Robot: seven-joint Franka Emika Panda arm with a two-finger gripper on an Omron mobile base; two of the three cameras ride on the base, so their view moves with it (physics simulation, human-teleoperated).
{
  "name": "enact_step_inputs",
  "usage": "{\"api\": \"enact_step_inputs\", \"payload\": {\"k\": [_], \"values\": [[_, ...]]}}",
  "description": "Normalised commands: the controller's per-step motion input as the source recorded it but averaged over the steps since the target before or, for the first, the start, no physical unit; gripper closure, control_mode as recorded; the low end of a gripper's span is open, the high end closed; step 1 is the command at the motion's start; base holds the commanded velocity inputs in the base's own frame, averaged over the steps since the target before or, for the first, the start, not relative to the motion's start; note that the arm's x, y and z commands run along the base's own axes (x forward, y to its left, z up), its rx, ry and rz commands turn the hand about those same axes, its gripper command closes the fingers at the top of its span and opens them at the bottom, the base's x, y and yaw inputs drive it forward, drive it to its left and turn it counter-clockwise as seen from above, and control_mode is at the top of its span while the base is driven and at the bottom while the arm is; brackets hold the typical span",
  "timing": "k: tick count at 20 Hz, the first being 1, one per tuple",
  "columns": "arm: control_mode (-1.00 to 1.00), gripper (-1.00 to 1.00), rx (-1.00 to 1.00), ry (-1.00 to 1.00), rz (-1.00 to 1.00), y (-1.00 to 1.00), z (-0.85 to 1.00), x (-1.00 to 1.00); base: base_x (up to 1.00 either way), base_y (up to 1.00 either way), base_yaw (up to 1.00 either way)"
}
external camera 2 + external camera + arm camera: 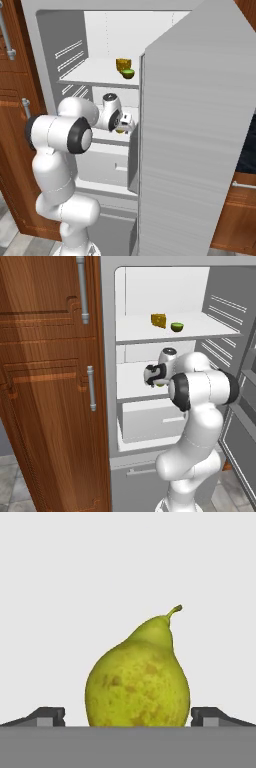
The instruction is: Pick up the pear and kiwi from the fridge and place one fruit on each plate on the dining counter.
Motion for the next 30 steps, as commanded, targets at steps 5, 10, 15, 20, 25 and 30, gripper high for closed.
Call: {"api": "enact_step_inputs", "payload": {"k": [5, 10, 15, 20, 25, 30], "values": [[-1.0, -1.0, 0.0, 0.02, 0.0, 0.0, -0.2, 0.05, 0.0, 0.0, 0.0], [-1.0, -1.0, 0.0, 0.0, 0.0, 0.0, -0.01, 0.25, 0.0, 0.0, 0.0], [-1.0, -1.0, 0.0, 0.0, 0.0, 0.0, 0.0, 0.16, 0.0, 0.0, 0.0], [-1.0, -1.0, 0.0, 0.04, 0.0, 0.0, -0.13, 0.0, 0.0, 0.0, 0.0], [-1.0, -1.0, 0.0, 0.04, 0.0, -0.01, -0.15, 0.0, 0.0, 0.0, 0.0], [-1.0, -1.0, 0.0, 0.01, 0.0, -0.01, -0.01, 0.0, 0.0, 0.0, 0.0]]}}
